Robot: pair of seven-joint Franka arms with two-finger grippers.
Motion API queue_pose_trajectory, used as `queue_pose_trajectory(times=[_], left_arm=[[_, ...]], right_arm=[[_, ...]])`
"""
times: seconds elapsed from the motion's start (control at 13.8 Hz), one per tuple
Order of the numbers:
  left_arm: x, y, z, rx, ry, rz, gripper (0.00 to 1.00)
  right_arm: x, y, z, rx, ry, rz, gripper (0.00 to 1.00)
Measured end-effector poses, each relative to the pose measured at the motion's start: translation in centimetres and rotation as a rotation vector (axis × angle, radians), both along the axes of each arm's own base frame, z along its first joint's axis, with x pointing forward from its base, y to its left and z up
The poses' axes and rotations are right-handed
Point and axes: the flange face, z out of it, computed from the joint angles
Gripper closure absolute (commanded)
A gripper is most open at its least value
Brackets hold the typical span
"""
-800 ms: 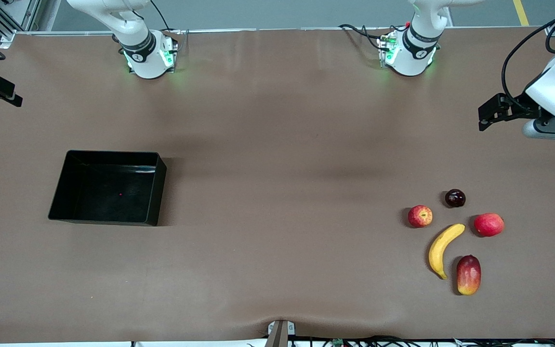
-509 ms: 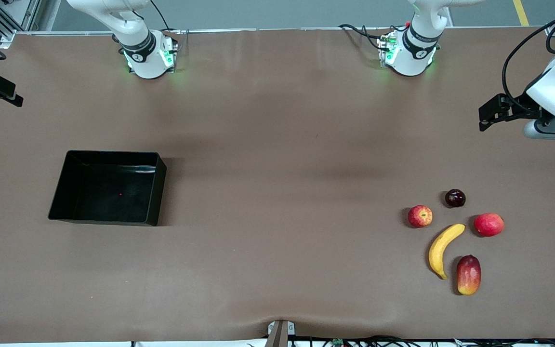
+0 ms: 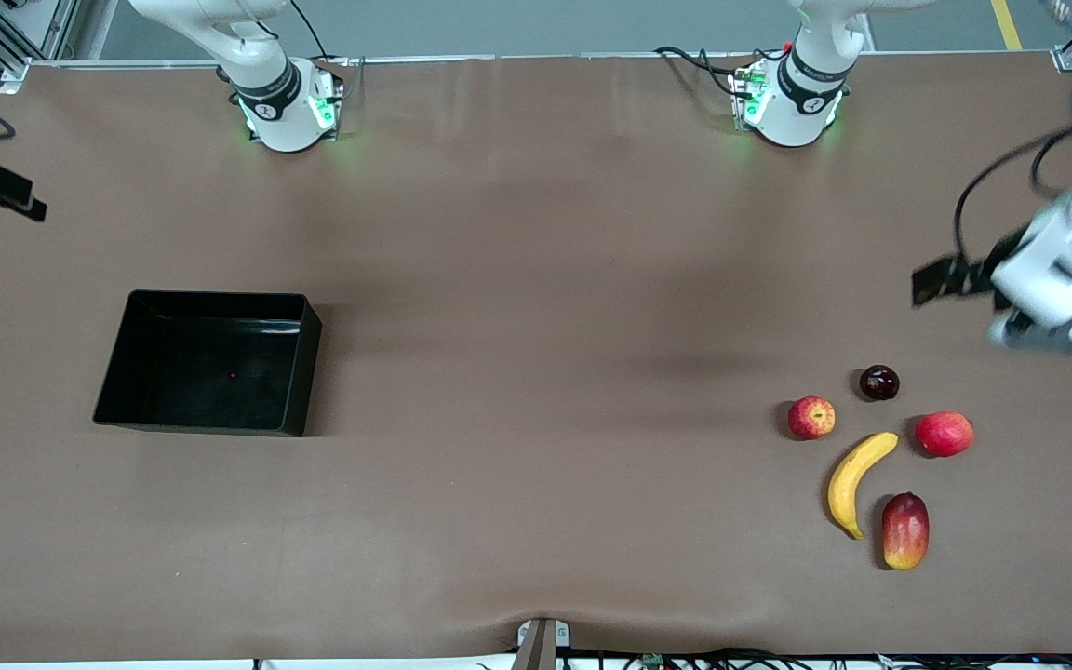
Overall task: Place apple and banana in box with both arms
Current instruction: 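Reach the left gripper down toward the red-yellow apple, then grasp the apple with the left gripper while the right gripper nears the tray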
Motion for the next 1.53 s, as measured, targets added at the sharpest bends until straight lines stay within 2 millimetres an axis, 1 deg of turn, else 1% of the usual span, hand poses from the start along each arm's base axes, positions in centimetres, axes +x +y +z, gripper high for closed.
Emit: queue_pose_trajectory(times=[0.07, 0.22, 0.36, 0.51, 0.65, 0.73, 0.8, 0.87, 1.02, 1.09, 1.16, 1.24, 1.31, 1.38, 1.45, 1.53], left_arm=[[1.6, -0.3, -2.6, -0.007, -0.012, -0.005, 0.00], [4.3, -1.0, -8.5, -0.019, -0.019, -0.013, 0.00], [6.0, -1.3, -14.2, -0.029, -0.007, -0.016, 0.00], [7.0, -1.5, -19.0, -0.032, -0.010, -0.022, 0.00], [7.2, -1.9, -22.6, -0.019, 0.004, -0.042, 0.00], [7.1, -2.2, -24.2, -0.016, 0.022, -0.050, 0.00], [6.9, -2.5, -25.5, -0.014, 0.038, -0.055, 0.00], [6.8, -2.7, -26.6, -0.015, 0.042, -0.058, 0.00], [6.4, -2.9, -28.6, -0.021, 0.025, -0.062, 0.00], [6.1, -2.9, -29.5, -0.023, 0.018, -0.063, 0.03], [5.9, -3.0, -30.1, -0.024, 0.015, -0.064, 0.25], [5.6, -3.0, -30.6, -0.025, 0.018, -0.066, 0.41], [5.3, -3.1, -31.0, -0.025, 0.024, -0.067, 0.63], [5.1, -3.2, -31.4, -0.024, 0.031, -0.068, 0.92], [4.9, -3.2, -31.7, -0.024, 0.038, -0.069, 1.00], [4.7, -3.2, -31.8, -0.022, 0.040, -0.066, 1.00]], right_arm=[[0.8, -0.7, -1.5, -0.003, 0.027, -0.013, 0.00], [1.9, -3.1, -4.3, -0.018, 0.077, -0.037, 0.00], [2.7, -5.2, -7.1, -0.022, 0.129, -0.053, 0.00], [3.6, -7.8, -10.9, -0.019, 0.179, -0.090, 0.00], [4.6, -10.8, -15.6, -0.019, 0.188, -0.112, 0.00], [5.0, -11.9, -18.2, -0.022, 0.177, -0.117, 0.00], [5.2, -12.5, -20.4, -0.027, 0.160, -0.120, 0.00], [5.3, -12.7, -22.4, -0.031, 0.141, -0.117, 0.00], [5.1, -12.8, -25.8, -0.033, 0.100, -0.069, 0.00], [5.0, -13.0, -27.4, -0.031, 0.082, -0.032, 0.00], [4.7, -13.5, -29.0, -0.029, 0.068, -0.004, 0.00], [4.4, -14.0, -30.4, -0.030, 0.055, 0.012, 0.00], [4.0, -14.4, -31.8, -0.033, 0.044, 0.020, 0.00], [3.8, -14.6, -33.1, -0.037, 0.031, 0.026, 0.00], [3.5, -14.5, -34.3, -0.041, 0.018, 0.033, 0.00], [3.2, -14.3, -35.5, -0.044, 0.008, 0.040, 0.19]])
